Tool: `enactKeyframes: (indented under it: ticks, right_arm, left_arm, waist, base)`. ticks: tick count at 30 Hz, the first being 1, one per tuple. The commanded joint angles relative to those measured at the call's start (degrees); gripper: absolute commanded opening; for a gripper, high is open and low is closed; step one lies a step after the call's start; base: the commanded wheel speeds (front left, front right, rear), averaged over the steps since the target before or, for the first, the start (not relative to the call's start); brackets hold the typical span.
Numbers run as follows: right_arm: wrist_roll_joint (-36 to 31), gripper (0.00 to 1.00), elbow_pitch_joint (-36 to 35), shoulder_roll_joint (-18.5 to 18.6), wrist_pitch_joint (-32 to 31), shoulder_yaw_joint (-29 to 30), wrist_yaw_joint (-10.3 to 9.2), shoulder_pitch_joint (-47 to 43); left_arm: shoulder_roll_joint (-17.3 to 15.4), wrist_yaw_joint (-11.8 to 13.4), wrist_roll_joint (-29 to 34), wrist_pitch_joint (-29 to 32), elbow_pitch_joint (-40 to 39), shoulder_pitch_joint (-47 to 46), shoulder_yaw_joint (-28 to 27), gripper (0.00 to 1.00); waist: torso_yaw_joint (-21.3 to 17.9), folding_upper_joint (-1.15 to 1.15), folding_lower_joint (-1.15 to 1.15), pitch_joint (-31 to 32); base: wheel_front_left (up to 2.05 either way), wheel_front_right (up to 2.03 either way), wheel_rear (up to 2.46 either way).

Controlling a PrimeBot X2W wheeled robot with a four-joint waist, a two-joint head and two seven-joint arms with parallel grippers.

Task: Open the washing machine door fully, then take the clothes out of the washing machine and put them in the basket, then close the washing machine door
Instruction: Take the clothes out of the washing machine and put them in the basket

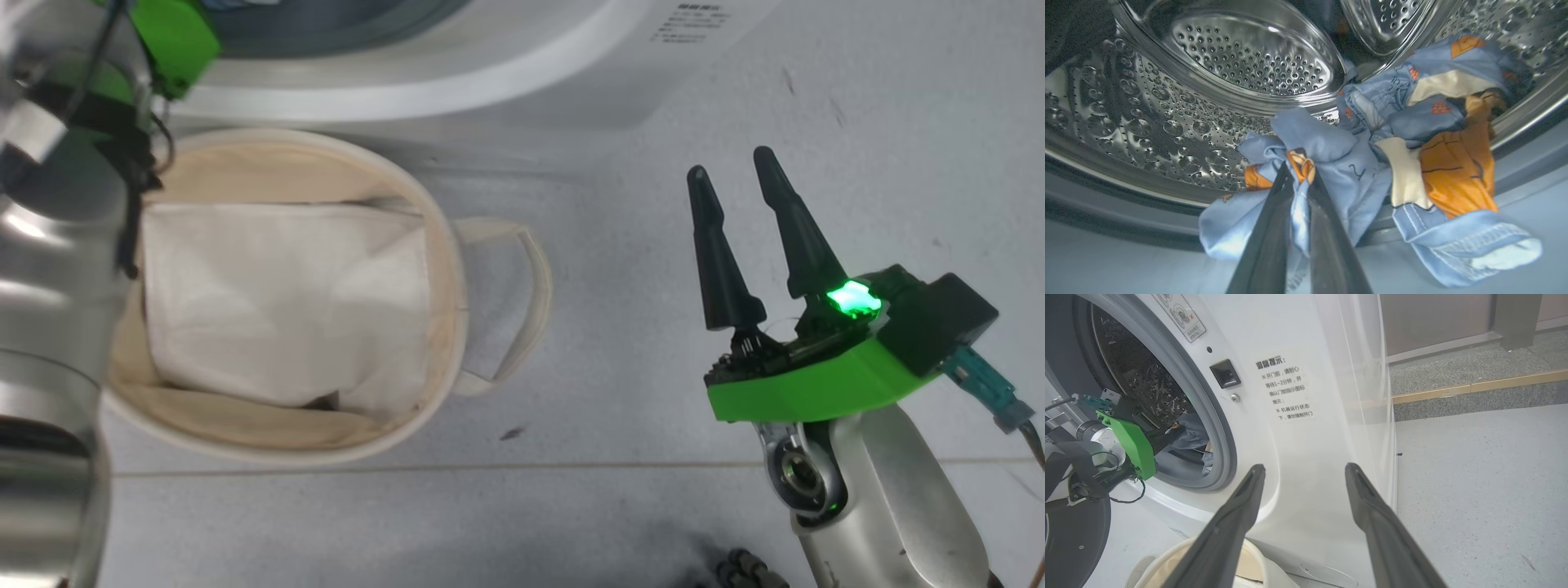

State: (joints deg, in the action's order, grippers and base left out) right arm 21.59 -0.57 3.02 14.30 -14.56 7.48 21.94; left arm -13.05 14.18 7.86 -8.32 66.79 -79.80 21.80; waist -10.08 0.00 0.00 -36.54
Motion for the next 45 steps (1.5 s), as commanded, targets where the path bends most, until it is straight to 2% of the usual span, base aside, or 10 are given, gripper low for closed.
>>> enactKeyframes:
  ticks: [1, 6, 10, 12, 21, 28, 33, 42, 45]
  right_arm:
    - [-0.7, 1.0, -1.2, -0.1, 0.7, -0.6, 0.01, -2.0]
    - [-1.5, 1.0, -0.5, -0.1, 0.7, 0.1, 0.01, -3.3]
    - [-2.5, 1.0, 0.1, -0.1, 0.7, 0.8, 0.01, -4.8]
    - [-2.7, 1.0, 0.2, -0.1, 0.7, 1.0, 0.01, -5.2]
    - [-3.9, 1.0, 1.4, -0.1, 0.7, 2.0, 0.01, -9.0]
    - [-4.0, 1.0, 2.1, -0.1, 0.7, 2.3, 0.01, -12.0]
    - [-4.4, 1.0, 2.4, -0.1, 0.7, 2.4, 0.01, -13.0]
    - [-4.8, 1.0, 2.6, -0.1, 0.7, 2.4, 0.01, -13.7]
    - [-5.0, 1.0, 2.6, -0.1, 0.7, 2.5, 0.01, -13.8]
  left_arm:
    - [-1.0, 0.6, -1.0, -2.4, -2.1, 0.6, -1.0, 0.0]
    - [1.7, 0.7, -3.8, -6.1, -6.3, 5.0, -1.7, 0.0]
    - [3.3, 0.7, -5.7, -6.6, -13.9, 10.8, -1.8, 0.0]
    - [3.3, 0.6, -6.2, -6.6, -16.8, 12.6, -1.8, 0.0]
    - [2.2, 1.5, -9.8, -6.7, -41.3, 29.4, -2.5, 0.0]
    - [1.7, 3.5, -9.8, -6.7, -56.5, 39.2, -1.5, 0.0]
    - [1.4, 4.2, -10.8, -6.7, -61.6, 43.5, -1.7, 0.0]
    - [0.5, 4.7, -12.6, -6.7, -63.6, 48.2, -3.6, 0.0]
    - [0.5, 4.8, -12.4, -6.7, -67.2, 48.5, -4.2, 0.0]
  waist:
    - [1.4, 0.0, 0.0, 2.5]
    - [3.1, 0.0, 0.0, 6.8]
    - [4.4, 0.0, 0.0, 10.7]
    - [4.7, 0.0, 0.0, 11.6]
    - [6.9, 0.0, 0.0, 20.4]
    - [8.2, 0.0, 0.0, 24.6]
    - [9.0, 0.0, 0.0, 25.8]
    - [9.9, 0.0, 0.0, 26.7]
    - [10.2, 0.0, 0.0, 26.6]
  base:
    - [0.0, 0.0, 0.0]
    - [0.0, 0.0, 0.0]
    - [0.0, 0.0, 0.0]
    - [0.0, 0.0, 0.0]
    - [0.0, 0.0, 0.0]
    - [0.0, 0.0, 0.0]
    - [0.0, 0.0, 0.0]
    - [0.0, 0.0, 0.0]
    - [0.0, 0.0, 0.0]
